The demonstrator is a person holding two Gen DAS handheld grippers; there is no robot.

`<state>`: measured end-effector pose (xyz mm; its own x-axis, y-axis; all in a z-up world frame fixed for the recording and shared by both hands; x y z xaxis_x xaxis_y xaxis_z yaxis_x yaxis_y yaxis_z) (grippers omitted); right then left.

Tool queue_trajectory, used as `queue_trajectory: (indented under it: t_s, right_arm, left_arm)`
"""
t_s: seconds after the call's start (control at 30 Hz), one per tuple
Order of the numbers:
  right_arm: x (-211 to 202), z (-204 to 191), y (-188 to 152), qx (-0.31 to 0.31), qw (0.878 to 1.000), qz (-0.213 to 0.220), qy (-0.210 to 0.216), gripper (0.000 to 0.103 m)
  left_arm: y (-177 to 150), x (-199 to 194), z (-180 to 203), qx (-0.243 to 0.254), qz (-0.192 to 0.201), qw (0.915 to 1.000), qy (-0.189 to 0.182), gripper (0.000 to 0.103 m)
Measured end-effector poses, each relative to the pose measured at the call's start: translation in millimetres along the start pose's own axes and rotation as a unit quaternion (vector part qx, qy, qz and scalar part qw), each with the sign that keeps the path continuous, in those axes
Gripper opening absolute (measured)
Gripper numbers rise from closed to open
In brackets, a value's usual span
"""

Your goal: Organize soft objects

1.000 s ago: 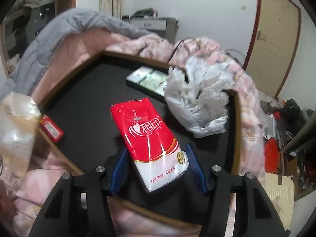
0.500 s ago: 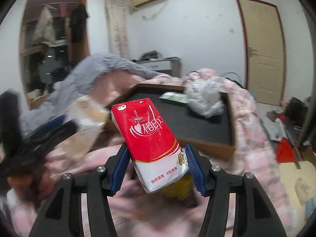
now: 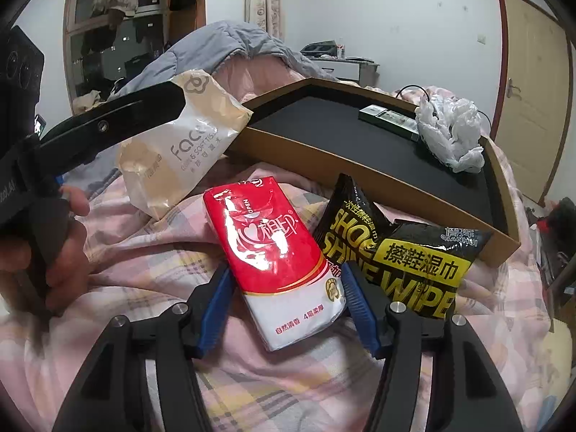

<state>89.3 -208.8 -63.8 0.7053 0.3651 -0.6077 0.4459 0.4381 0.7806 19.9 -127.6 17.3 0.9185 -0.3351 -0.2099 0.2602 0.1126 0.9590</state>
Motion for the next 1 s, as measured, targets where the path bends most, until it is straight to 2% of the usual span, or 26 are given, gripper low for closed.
queue_trajectory:
  t_s: [0.1, 0.33, 0.6, 1.0]
  right_arm:
    - [7, -4, 0, -0.008, 1.000, -0.004, -0.001, 0.063]
    - [-10, -13, -14, -0.011, 1.000, -0.005, 0.005, 0.068]
    - [-9, -14, -15, -0.013, 1.000, -0.006, 0.006, 0.069]
    - [-11, -14, -17, -0.014, 1.000, -0.008, 0.010, 0.069]
  left_arm:
    - [0, 1, -1, 0.000, 0.000, 1.0000, 0.000, 0.103]
    - [0, 1, 0, 0.001, 0.000, 1.0000, 0.000, 0.103]
    - [1, 2, 1, 0.004, -0.001, 1.0000, 0.002, 0.103]
    - [0, 4, 20, 0.049, -0.006, 0.9987, 0.010, 0.103]
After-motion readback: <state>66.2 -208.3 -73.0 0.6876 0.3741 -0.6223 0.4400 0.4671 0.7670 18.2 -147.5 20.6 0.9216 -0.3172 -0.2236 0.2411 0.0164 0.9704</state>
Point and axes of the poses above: each gripper's, at about its wrist camera, not at the fingertips, and x roughly the way its jaws point, z to its right, y to its top, the point moved 8 cm from there along x, roughly the way its jaws point, and after that the axes turned 14 degrees about -y, right-handed, at the moved point
